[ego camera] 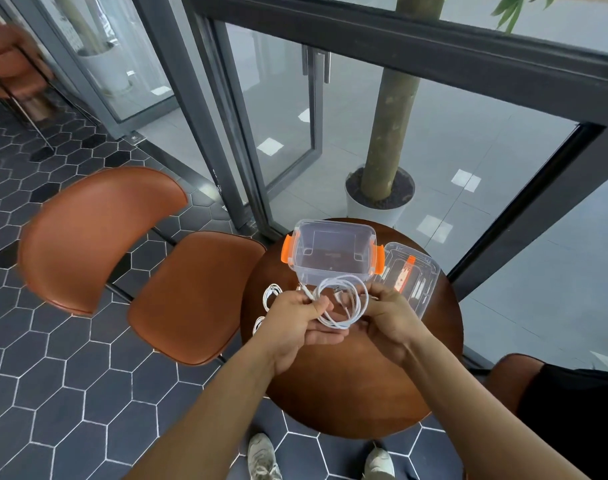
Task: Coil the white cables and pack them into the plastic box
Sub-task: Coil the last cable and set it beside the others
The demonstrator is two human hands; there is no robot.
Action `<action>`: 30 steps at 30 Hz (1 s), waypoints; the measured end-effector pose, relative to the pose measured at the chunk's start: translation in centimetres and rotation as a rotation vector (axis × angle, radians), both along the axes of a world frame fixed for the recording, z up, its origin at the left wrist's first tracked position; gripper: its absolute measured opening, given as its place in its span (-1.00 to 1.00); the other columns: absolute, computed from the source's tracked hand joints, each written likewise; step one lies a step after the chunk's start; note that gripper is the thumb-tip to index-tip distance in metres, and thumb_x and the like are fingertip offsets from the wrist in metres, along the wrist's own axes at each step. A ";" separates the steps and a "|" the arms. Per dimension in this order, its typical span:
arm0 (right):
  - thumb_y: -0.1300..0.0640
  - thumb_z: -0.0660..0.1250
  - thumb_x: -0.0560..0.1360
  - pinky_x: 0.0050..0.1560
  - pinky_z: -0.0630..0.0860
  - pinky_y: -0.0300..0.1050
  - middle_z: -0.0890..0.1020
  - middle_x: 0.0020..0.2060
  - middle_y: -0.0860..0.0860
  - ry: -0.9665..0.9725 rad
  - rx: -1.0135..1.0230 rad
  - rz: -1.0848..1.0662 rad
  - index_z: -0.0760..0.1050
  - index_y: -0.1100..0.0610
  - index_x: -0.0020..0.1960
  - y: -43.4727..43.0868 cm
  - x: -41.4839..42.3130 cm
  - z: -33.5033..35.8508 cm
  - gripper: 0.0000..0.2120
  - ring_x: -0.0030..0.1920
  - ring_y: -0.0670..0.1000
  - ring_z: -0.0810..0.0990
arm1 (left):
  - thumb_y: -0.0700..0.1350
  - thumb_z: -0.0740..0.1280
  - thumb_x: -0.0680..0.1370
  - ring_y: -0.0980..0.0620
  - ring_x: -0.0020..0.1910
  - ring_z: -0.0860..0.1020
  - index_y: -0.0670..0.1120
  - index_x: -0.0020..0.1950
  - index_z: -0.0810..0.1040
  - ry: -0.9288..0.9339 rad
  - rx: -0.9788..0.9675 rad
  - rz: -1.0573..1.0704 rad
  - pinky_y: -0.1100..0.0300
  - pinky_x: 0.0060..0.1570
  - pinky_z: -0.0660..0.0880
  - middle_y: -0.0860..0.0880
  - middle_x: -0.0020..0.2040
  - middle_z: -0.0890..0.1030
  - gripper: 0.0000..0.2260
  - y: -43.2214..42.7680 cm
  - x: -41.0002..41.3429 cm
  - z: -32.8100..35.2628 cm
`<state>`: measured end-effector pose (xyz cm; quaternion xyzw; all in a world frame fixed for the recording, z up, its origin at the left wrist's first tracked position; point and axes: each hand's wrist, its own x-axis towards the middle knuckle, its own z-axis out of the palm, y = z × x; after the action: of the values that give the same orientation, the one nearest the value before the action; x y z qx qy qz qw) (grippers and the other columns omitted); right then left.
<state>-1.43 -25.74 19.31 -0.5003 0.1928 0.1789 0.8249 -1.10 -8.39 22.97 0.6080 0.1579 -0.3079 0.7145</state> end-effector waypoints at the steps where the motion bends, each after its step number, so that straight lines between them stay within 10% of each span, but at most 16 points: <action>1: 0.41 0.42 0.45 -0.31 0.57 -0.12 0.68 -0.15 0.22 -0.023 -0.009 0.032 0.56 0.41 0.14 0.0 0.0 -0.1 -0.74 -0.25 0.09 0.67 | -0.24 0.22 0.67 -0.29 -0.08 0.71 -0.39 0.10 0.51 0.025 0.004 -0.012 -0.03 -0.12 0.68 -0.36 -0.04 0.69 -0.80 0.1 0.0 0.1; 17: 0.51 0.38 0.42 -0.34 0.56 -0.17 0.65 -0.26 0.20 -0.004 0.067 0.205 0.51 0.37 0.16 -0.8 -1.2 0.0 -0.68 -0.36 0.05 0.61 | -0.26 0.26 0.65 -0.32 -0.22 0.70 -0.33 0.13 0.53 0.082 0.317 -0.050 -0.11 -0.25 0.68 -0.41 -0.08 0.66 -0.85 0.0 0.3 -0.1; 23: 0.17 0.37 0.52 0.13 0.47 0.05 0.65 0.07 0.19 0.016 0.390 0.042 0.56 0.23 0.19 0.7 -2.8 -0.4 -0.73 0.04 0.13 0.61 | -0.19 0.24 0.64 -0.27 -0.32 0.70 -0.27 0.07 0.56 -0.042 0.482 -0.089 -0.16 -0.25 0.67 -0.33 -0.22 0.68 -0.84 -0.2 0.4 -1.2; 30: 0.42 0.48 0.42 -0.12 0.67 0.16 0.73 -0.09 0.15 -0.195 -0.285 -0.201 0.57 0.09 0.10 2.9 -2.9 -0.4 -0.66 -0.11 0.20 0.71 | -0.18 0.24 0.65 -0.23 -0.36 0.69 -0.27 0.06 0.55 -0.077 0.428 -0.038 -0.12 -0.27 0.67 -0.33 -0.21 0.67 -0.83 -0.7 -0.8 -2.1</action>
<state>-4.36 -22.88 18.88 -0.6054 0.1843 0.0174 0.7741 -1.86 -9.06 20.90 0.7601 0.1809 -0.2575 0.5685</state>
